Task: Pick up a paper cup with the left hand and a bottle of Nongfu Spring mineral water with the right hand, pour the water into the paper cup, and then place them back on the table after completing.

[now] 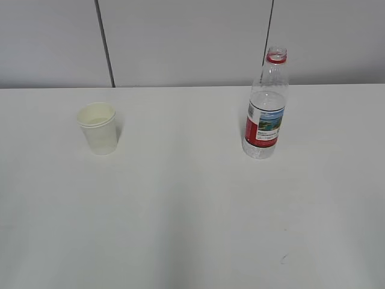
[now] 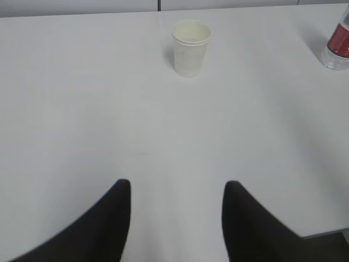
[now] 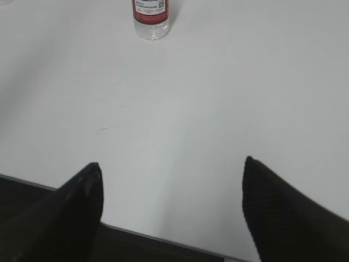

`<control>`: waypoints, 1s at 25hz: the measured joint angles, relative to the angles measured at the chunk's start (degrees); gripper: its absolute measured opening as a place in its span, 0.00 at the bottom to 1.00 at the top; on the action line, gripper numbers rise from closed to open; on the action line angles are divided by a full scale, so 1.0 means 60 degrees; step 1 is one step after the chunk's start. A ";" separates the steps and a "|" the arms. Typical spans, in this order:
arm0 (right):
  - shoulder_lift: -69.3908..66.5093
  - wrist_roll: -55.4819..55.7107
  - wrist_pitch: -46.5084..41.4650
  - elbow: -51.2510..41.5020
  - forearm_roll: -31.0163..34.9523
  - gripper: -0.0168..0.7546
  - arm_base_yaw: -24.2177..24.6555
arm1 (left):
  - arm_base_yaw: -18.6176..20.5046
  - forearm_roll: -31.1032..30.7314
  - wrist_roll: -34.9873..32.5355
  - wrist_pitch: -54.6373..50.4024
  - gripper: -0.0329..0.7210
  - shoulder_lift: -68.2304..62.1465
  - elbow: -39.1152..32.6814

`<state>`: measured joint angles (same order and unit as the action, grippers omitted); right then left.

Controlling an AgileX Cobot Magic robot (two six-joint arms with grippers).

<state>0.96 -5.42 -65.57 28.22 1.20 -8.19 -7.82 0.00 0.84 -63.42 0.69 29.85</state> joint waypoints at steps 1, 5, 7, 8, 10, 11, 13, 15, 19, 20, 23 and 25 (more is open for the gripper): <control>0.0000 0.0000 0.0000 0.0000 0.0000 0.78 0.0166 | 0.0060 0.0000 0.0000 0.0000 0.50 0.0000 0.0000; 0.0000 0.0000 0.0000 0.0000 -0.0008 0.78 0.0892 | 0.0097 0.0000 0.0000 0.0000 0.48 0.0000 0.0000; 0.0000 0.0000 0.0000 0.0000 -0.0008 0.78 0.0973 | 0.0097 0.0000 0.0000 0.0000 0.46 0.0000 0.0000; 0.0000 0.0000 0.0000 0.0000 -0.0008 0.78 0.0979 | 0.0097 0.0000 0.0000 0.0000 0.45 0.0000 0.0000; 0.0000 0.0000 0.0000 0.0000 -0.0008 0.78 0.0979 | 0.0097 0.0000 0.0000 0.0000 0.44 0.0000 0.0000; 0.0000 0.0000 0.0000 0.0000 -0.0008 0.78 0.0996 | 0.0097 0.0051 0.0000 0.0000 0.43 0.0000 0.0000; 0.0000 0.0000 0.0000 0.0000 -0.0008 0.78 0.0996 | 0.0097 0.0051 0.0000 0.0000 0.42 0.0000 0.0000; 0.0000 0.0000 0.0000 0.0000 -0.0008 0.78 0.0996 | 0.0097 0.0051 0.0000 0.0000 0.40 0.0000 0.0000; 0.0000 0.0000 0.0000 0.0000 -0.0008 0.78 0.0996 | 0.0097 0.0051 0.0000 0.0000 0.38 0.0000 0.0000; 0.0000 0.0000 0.0000 0.0000 -0.0008 0.78 0.0996 | 0.0097 0.0051 0.0000 0.0000 0.38 0.0000 0.0000; 0.0000 0.0000 0.0000 0.0000 -0.0008 0.78 0.0996 | 0.0097 0.0051 0.0000 0.0000 0.37 0.0000 0.0000; 0.0000 0.0000 0.0000 0.0000 -0.0008 0.78 0.0996 | 0.0097 0.0051 0.0000 0.0000 0.37 0.0000 0.0000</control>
<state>0.96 -5.42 -65.57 28.22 1.15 -2.21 -7.24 0.31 0.84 -63.42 0.69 29.85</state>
